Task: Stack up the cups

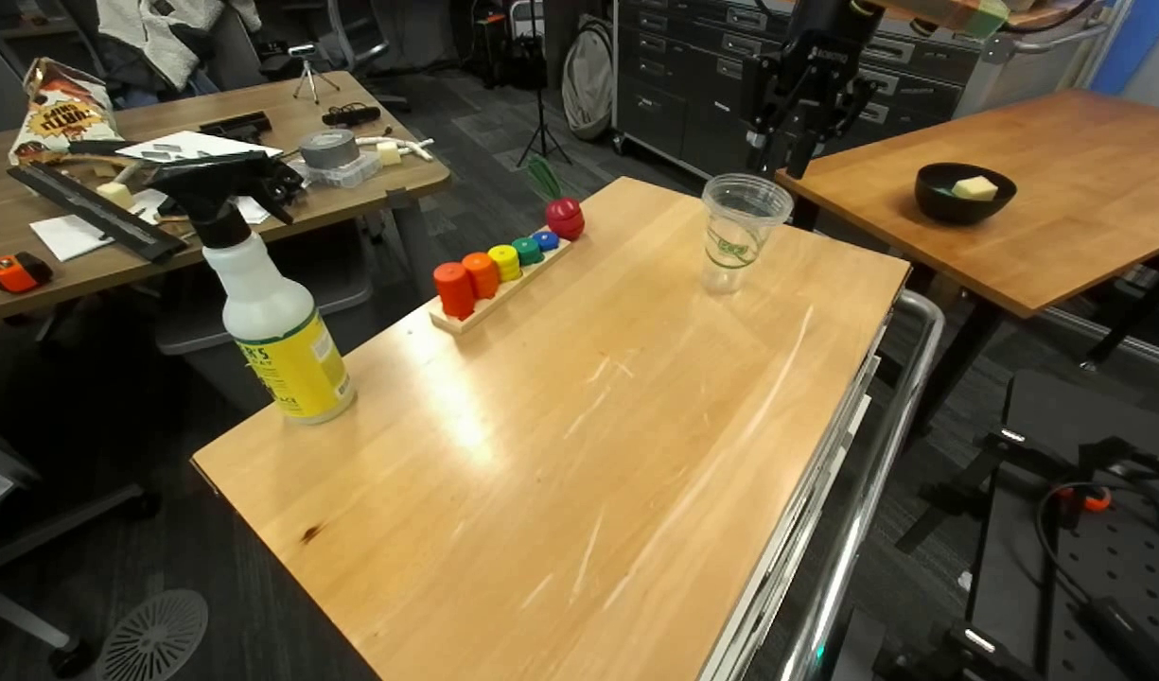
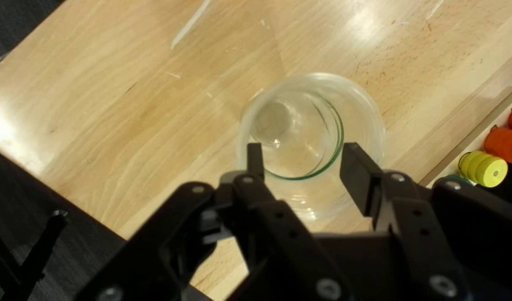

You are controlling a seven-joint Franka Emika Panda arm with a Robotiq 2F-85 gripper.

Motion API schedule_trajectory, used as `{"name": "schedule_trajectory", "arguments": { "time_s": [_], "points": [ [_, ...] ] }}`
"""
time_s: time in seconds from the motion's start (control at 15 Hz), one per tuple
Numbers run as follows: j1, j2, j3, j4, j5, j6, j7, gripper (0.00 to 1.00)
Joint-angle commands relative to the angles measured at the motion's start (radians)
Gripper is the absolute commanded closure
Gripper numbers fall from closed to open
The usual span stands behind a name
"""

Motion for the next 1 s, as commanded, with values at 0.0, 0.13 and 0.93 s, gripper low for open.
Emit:
{"name": "schedule_trajectory", "arguments": {
  "time_s": [0.0,0.13,0.93],
  "points": [
    [0.01,-0.076,-0.008,0.017,-0.139,-0.078,0.06,0.15],
    [0.018,-0.125,0.002,0.038,-0.259,-0.178,0.067,0.0],
    [0.11,-0.356,0.102,0.138,-0.346,-0.537,-0.076,0.0]
  ]
}}
